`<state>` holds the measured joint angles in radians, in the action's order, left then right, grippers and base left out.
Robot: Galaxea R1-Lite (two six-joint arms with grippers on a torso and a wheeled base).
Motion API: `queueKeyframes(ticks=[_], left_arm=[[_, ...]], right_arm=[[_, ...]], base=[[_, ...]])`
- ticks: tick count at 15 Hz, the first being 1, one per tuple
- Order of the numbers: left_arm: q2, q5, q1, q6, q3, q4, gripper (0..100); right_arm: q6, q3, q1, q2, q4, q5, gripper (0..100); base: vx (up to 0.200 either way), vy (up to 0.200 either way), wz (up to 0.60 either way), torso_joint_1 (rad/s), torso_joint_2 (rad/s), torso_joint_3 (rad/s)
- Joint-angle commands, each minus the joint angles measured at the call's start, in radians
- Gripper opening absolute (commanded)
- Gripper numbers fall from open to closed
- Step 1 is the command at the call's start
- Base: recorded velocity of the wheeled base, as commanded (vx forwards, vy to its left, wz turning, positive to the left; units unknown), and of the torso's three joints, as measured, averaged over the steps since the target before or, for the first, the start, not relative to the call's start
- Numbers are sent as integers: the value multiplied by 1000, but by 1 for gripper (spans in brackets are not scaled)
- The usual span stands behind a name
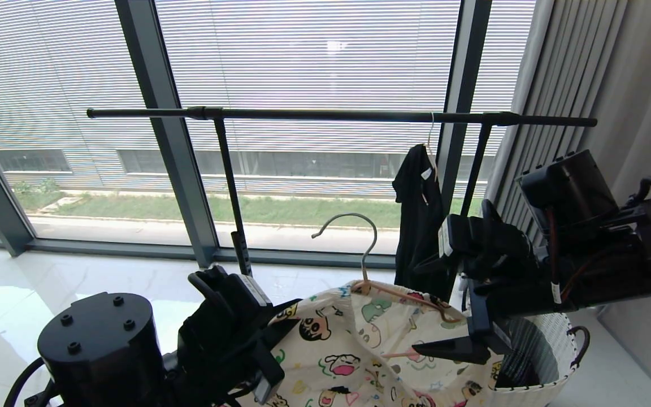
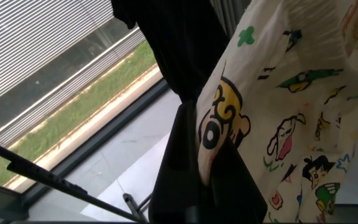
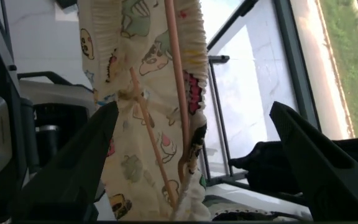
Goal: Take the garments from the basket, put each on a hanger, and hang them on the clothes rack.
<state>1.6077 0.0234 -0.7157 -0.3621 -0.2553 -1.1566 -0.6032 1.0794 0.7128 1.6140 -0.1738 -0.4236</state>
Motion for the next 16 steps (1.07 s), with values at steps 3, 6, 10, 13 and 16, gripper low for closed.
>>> queueKeyframes(ticks=[3, 6, 10, 13, 16], left_arm=[[0, 0, -1, -1, -2, -29, 0], [0, 0, -1, -1, -1, -35, 0], [5, 0, -14, -3, -2, -35, 0], [3, 0, -31, -3, -4, -35, 0], [3, -2, -45, -3, -4, -35, 0]], right_arm=[[36, 13, 2, 46, -1, 20, 100], [88, 28, 2, 69, 4, 49, 100], [86, 54, 7, 90, 4, 51, 100], [86, 59, 13, 102, 4, 63, 100], [86, 60, 13, 107, 4, 65, 0]], base=[[0, 0, 0, 0, 0, 0], [0, 0, 0, 0, 0, 0], [0, 0, 0, 0, 0, 0], [0, 0, 0, 0, 0, 0], [0, 0, 0, 0, 0, 0]])
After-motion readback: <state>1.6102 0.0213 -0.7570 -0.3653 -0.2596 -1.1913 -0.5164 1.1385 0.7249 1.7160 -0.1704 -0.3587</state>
